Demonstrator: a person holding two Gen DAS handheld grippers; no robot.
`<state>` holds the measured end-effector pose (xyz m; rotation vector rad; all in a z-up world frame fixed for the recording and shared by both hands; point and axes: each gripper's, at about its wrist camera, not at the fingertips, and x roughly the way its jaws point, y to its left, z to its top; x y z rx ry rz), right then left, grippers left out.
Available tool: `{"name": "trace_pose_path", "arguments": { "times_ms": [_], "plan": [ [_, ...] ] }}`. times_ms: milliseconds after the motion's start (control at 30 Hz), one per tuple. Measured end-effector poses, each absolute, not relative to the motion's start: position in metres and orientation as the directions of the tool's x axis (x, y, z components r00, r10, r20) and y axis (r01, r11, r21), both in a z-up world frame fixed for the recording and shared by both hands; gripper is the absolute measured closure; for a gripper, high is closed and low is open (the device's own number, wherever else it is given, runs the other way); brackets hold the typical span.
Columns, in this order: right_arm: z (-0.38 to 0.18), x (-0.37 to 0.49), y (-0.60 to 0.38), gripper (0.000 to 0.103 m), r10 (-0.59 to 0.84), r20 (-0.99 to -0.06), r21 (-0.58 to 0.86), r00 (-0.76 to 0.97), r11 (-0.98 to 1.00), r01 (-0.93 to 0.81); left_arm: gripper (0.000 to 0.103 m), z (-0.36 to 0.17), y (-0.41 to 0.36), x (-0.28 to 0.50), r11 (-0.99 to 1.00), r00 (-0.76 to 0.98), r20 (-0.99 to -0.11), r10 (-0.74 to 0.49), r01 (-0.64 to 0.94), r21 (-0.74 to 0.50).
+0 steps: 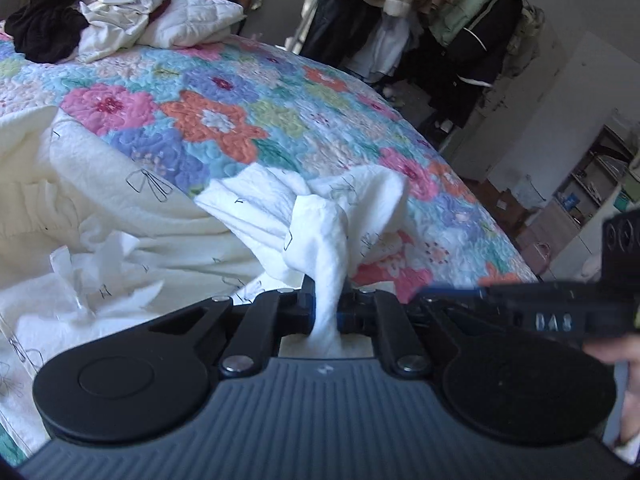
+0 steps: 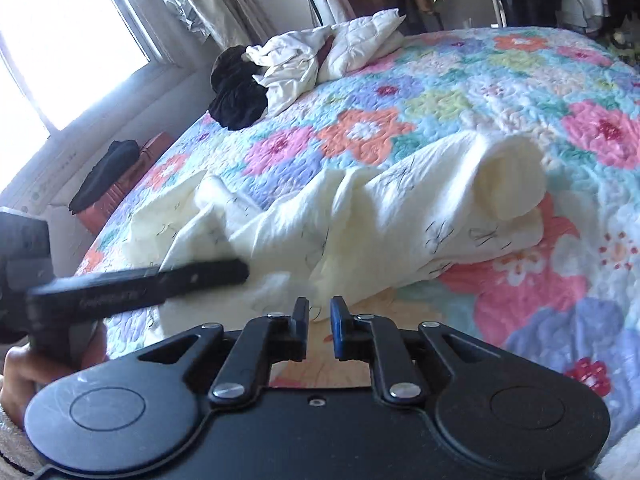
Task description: Fold clothes
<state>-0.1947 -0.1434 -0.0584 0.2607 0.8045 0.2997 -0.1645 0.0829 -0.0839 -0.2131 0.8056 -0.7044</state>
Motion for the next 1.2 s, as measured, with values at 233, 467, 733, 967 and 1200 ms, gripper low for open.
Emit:
{"name": "trace_pose_path", "arguments": {
  "times_ms": [233,467,733,967,1200],
  "plan": [
    [-0.054,-0.164,-0.148,0.067,0.333,-0.699,0.224,0.633,0.942,-0.249,0.095,-0.107,0.066,-0.200,0.748,0.374,-0.682,-0.628,0.531,-0.397],
    [-0.061,-0.139,-0.115,0.052,0.445,-0.717,0.284,0.536,0.889,-0.358,0.095,-0.107,0.052,-0.209,0.677,0.316,-0.654,-0.687,0.605,-0.419],
    [-0.104,-0.107,-0.089,0.048,0.411,-0.810,0.245,0.417,0.885,-0.397,0.095,-0.101,0.049,-0.216,0.643,0.317,-0.635,-0.704,0.664,-0.381],
    [-0.039,-0.144,-0.109,0.100,0.306,-0.658,0.010,0.688,0.917,-0.399,0.095,-0.101,0.069,-0.200,0.693,0.377,-0.610,-0.697,0.573,-0.438],
    [-0.009,-0.212,-0.120,0.099,0.239,-0.635,-0.032,0.735,0.942,-0.334,0.094,-0.094,0.111,-0.183,0.669,0.430,-0.512,-0.743,0.472,-0.574]
  ]
}}
